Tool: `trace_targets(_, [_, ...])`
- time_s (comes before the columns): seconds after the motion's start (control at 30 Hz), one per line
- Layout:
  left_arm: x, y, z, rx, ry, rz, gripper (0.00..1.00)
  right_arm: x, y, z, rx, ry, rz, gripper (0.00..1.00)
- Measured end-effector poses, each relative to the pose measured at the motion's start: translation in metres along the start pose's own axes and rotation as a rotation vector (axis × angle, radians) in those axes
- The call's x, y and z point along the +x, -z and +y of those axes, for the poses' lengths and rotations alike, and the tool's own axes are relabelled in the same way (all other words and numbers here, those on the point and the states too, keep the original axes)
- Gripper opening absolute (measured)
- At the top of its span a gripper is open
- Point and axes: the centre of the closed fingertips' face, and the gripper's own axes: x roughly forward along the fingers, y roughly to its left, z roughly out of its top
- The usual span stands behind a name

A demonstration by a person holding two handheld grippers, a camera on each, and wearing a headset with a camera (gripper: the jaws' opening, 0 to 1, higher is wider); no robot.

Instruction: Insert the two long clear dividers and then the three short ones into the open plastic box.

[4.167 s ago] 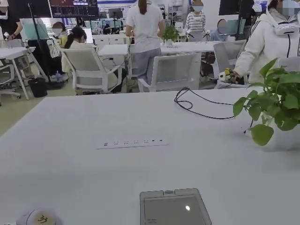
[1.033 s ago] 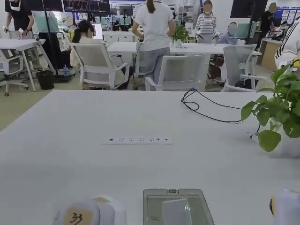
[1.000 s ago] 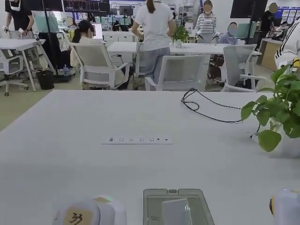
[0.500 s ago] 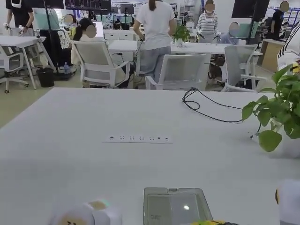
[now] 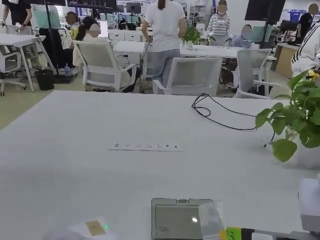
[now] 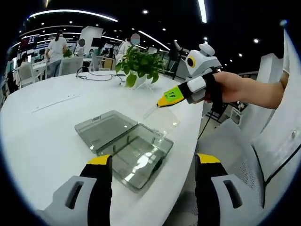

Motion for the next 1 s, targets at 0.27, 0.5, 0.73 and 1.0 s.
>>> trace_targets(0.27, [-0.001, 0.011, 0.000, 0.071, 0.031, 0.019, 0.87, 0.004, 0.001, -0.013, 0.048, 0.065, 0.072, 0.07])
trace_targets(0.5, [-0.001, 0.022, -0.002, 0.145, 0.066, 0.047, 0.99, 0.012, 0.010, -0.019, 0.085, 0.097, 0.135, 0.07])
trace_targets(0.73, [-0.001, 0.034, -0.001, 0.165, 0.092, 0.075, 1.00, 0.017, 0.026, -0.026, 0.128, 0.146, 0.200, 0.07])
trace_targets(1.0, [-0.002, 0.040, 0.000, 0.165, 0.111, 0.085, 1.00, 0.027, 0.038, -0.034, 0.147, 0.205, 0.265, 0.07])
